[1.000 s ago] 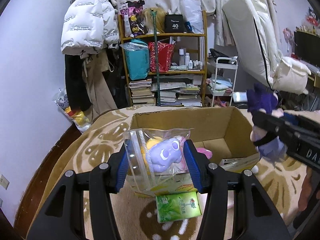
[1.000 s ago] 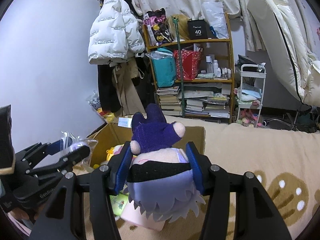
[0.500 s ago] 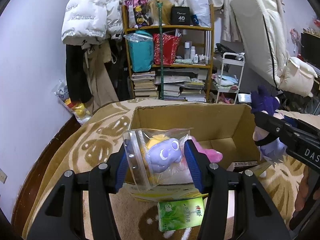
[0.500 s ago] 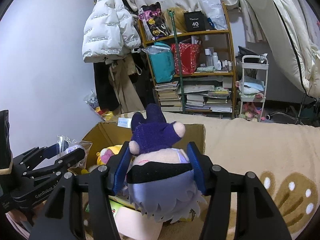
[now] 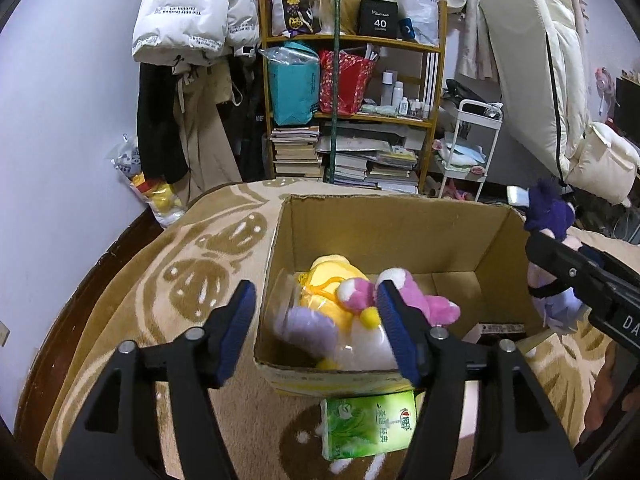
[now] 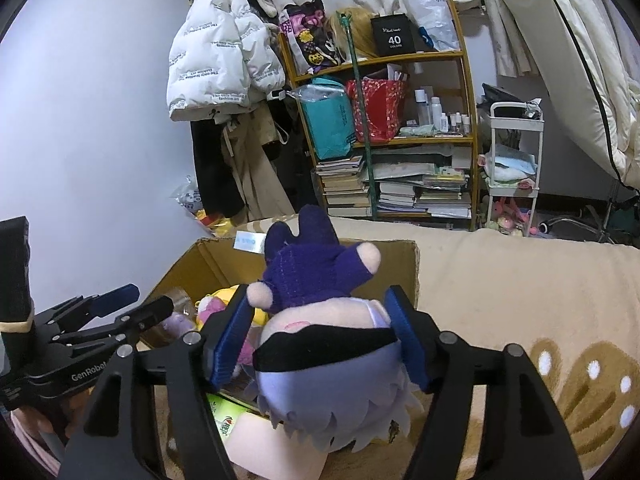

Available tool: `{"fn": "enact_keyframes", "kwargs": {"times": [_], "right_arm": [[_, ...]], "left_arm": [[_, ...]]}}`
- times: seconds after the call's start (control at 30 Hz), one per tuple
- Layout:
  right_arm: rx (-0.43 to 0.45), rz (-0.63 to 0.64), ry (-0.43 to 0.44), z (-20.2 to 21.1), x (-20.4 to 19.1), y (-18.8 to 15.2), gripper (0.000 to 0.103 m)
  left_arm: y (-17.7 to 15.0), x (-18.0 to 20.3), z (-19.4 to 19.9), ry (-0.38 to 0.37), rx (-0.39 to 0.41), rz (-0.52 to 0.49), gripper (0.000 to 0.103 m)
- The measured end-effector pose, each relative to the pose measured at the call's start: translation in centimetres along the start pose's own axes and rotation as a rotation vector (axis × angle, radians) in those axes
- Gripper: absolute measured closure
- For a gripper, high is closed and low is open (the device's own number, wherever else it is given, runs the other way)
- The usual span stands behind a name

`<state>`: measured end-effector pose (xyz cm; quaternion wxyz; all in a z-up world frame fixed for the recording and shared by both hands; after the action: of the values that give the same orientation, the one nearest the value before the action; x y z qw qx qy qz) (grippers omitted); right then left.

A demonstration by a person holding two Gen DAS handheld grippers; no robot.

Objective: Organize soft objects
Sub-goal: 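Open the left tool over the box while the right tool releases the doll inside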

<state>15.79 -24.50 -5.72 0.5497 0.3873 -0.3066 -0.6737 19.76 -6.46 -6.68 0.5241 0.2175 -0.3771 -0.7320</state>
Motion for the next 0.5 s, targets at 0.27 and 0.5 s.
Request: {"fn": "enact_keyframes", "kwargs": {"times": [0.27, 0.5], "right_arm": [[-0.004, 0.021, 0.003, 0.3, -0.1, 0.0, 0.026], [-0.01, 0.028, -0.017, 0.6, -0.2, -0.1, 0.016]], "left_arm": [[-0.1, -0.4, 1.5, 0.045, 0.024, 0.008, 0.015], [0.0, -1.1, 2.8, 0.059, 0.039, 0.032, 0.014]]}}
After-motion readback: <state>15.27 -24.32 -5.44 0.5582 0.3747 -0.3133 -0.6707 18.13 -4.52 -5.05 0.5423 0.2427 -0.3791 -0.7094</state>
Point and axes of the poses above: each gripper's, at about its wrist camera, not at the fingertips, and z roughly against the way its jaws point, x to its right, y to its top, the point moved 2 cm from there along -z, roughly the way its jaws point, and after that the axes turned 7 degrees about -y, right-handed, at the moved point
